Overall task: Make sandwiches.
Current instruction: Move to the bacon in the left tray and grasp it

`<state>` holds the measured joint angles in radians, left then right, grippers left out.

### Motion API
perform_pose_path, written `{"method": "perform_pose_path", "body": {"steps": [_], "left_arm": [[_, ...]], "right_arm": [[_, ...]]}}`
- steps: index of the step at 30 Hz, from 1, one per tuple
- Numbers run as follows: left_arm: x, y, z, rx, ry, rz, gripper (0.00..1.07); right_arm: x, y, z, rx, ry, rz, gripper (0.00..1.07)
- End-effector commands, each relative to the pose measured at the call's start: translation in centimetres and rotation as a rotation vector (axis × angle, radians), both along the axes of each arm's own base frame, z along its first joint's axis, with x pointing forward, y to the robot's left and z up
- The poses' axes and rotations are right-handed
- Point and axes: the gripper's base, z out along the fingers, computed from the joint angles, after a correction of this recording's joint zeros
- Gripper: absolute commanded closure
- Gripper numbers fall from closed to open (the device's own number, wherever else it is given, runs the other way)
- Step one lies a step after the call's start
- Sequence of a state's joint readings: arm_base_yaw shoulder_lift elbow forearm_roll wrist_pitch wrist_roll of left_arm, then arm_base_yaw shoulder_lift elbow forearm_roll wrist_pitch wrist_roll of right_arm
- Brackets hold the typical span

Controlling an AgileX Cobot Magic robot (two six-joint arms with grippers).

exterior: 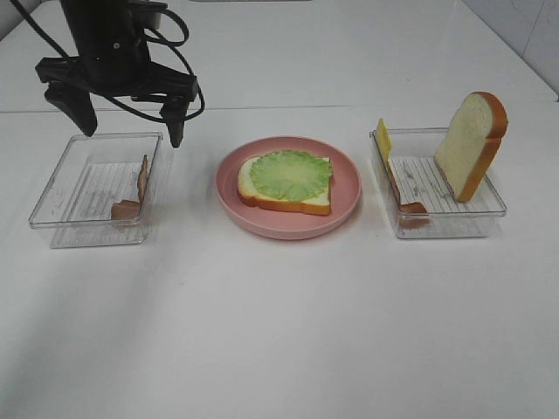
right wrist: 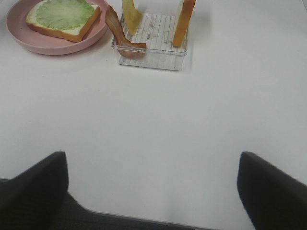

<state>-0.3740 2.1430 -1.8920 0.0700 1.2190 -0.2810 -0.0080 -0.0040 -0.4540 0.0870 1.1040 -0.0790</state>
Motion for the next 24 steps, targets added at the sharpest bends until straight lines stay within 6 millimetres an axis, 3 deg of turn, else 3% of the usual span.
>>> {"method": "perform_pose_path", "body": {"steps": [1, 11, 13, 24], "left_arm": [[-0.2, 1.6, -0.5, 0.005, 0.095, 0.056, 0.09], [0.4, 1.3, -1.2, -0.06, 0.075, 0.061, 0.09], [0.5, 1.1, -2.9, -0.054, 0.129, 0.041, 0.09], [1.1, 0.9, -6.0, -0.033, 0.173, 0.038, 0.1]], "right_arm": [[-0.3, 0.0, 0.0, 0.009, -0.026, -0.007, 0.14], [-0.3, 0.0, 0.0, 0.009, -0.026, -0.007, 0.14], [-0.3, 0.0, 0.0, 0.009, -0.026, -0.007, 0.14], [-0.3, 0.0, 0.0, 0.009, -0.026, -0.007, 0.14]]}}
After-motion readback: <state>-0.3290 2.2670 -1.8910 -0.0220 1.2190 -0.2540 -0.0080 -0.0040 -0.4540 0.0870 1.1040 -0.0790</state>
